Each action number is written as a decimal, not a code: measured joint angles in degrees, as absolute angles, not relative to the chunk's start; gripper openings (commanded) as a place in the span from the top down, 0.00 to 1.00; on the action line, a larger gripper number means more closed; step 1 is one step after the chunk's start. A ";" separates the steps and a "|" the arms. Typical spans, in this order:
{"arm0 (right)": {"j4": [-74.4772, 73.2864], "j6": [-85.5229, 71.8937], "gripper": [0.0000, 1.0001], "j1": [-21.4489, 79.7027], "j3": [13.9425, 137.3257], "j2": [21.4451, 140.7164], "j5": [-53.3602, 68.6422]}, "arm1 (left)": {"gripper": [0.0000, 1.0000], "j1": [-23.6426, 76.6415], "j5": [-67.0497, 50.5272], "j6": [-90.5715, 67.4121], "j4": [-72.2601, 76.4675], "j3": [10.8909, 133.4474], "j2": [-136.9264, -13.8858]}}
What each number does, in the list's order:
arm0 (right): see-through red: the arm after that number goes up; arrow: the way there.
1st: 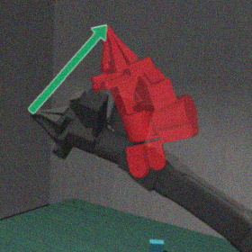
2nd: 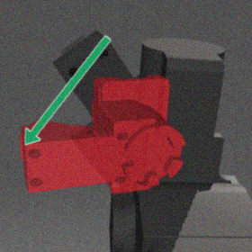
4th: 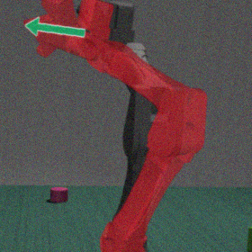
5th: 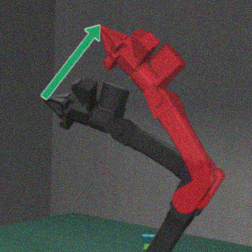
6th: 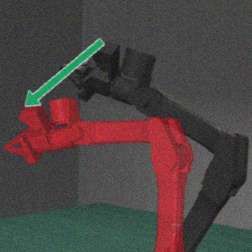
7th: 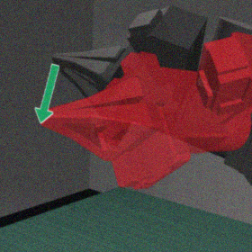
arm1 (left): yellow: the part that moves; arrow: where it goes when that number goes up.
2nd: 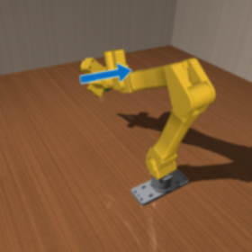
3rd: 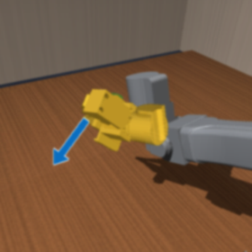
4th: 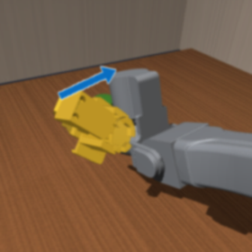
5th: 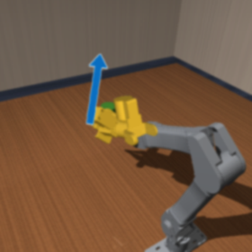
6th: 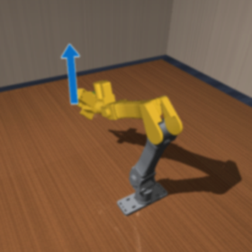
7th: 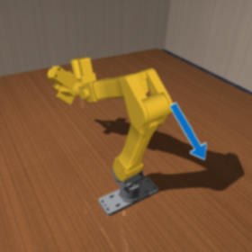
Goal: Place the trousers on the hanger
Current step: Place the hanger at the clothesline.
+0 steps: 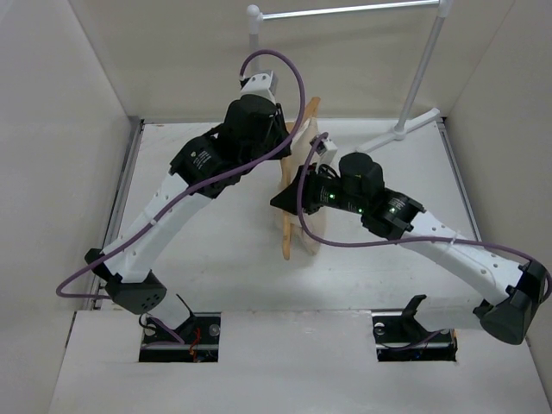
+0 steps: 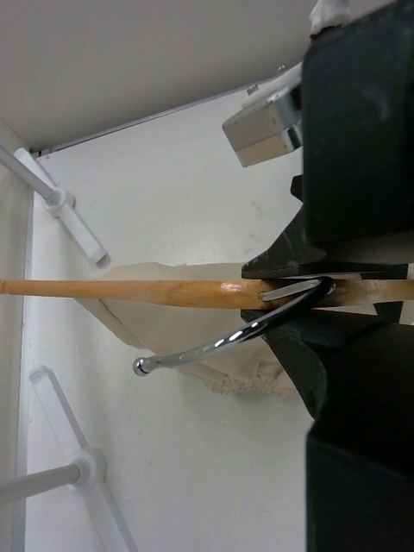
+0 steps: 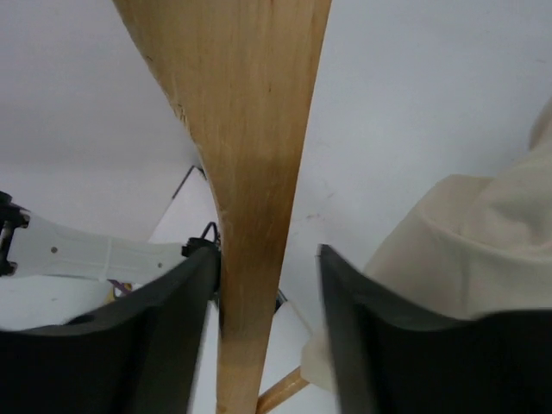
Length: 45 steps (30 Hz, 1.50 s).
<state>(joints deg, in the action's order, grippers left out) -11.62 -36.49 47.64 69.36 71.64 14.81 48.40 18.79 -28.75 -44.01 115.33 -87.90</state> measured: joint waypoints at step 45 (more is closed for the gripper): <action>-6.04 -53.80 0.89 17.04 103.13 101.38 19.94 | 0.00 35.16 15.29 -43.66 -29.63 47.51 -48.25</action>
